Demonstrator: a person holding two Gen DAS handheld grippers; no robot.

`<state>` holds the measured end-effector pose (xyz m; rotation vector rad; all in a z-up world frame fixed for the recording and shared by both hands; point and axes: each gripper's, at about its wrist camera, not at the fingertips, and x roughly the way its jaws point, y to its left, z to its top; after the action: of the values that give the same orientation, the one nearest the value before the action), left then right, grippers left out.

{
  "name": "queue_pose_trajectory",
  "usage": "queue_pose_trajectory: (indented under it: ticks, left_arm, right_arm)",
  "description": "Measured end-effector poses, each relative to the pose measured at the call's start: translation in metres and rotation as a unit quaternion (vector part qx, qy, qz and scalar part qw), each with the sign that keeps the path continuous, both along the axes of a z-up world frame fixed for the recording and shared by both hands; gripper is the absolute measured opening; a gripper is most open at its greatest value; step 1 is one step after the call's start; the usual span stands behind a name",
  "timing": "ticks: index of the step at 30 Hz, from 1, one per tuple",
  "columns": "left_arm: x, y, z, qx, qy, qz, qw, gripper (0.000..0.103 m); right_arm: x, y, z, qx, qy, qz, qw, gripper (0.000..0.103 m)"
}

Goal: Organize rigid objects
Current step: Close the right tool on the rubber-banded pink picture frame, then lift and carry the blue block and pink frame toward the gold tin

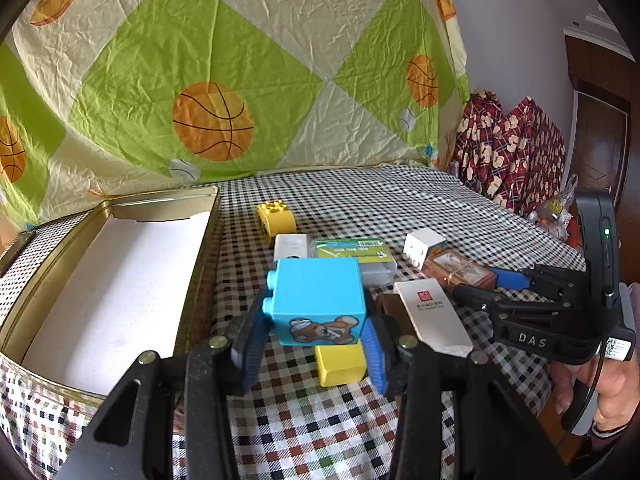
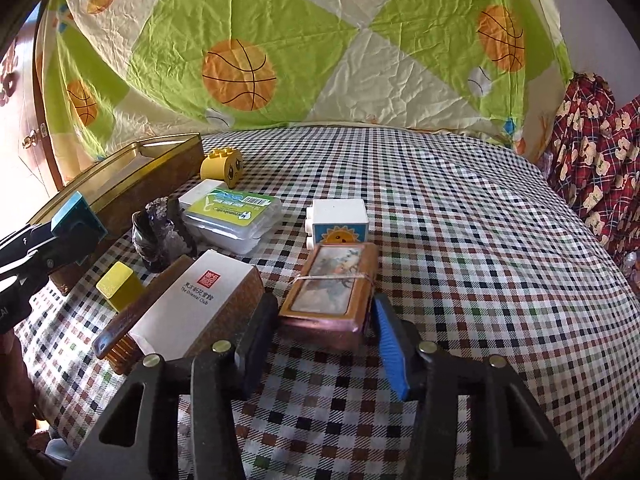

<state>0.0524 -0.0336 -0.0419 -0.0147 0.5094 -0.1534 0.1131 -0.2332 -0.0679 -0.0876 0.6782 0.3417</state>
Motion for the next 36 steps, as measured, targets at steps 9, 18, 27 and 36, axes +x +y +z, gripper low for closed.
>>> queue_pose_trajectory:
  ticks: [9,18,27,36]
  left_arm:
    - [0.000,-0.002,0.000,0.003,0.000,-0.002,1.0000,0.042]
    - [-0.002,0.000,0.000,-0.004,-0.004,0.001,1.0000,0.042]
    - [-0.010,0.006,0.003,-0.015,-0.028,0.020,0.9993,0.042]
    - [-0.014,0.010,0.005,-0.020,-0.047,0.031,0.9983,0.042]
  right_arm:
    - [0.015,0.009,-0.008,-0.035,0.050,0.004,0.998,0.051]
    - [0.029,0.007,-0.007,-0.025,0.075,0.011,0.997,0.048]
    - [0.005,0.009,0.005,-0.030,-0.007,0.013,0.999,0.047]
    - [-0.005,0.009,0.011,-0.022,-0.050,0.017,0.998,0.047]
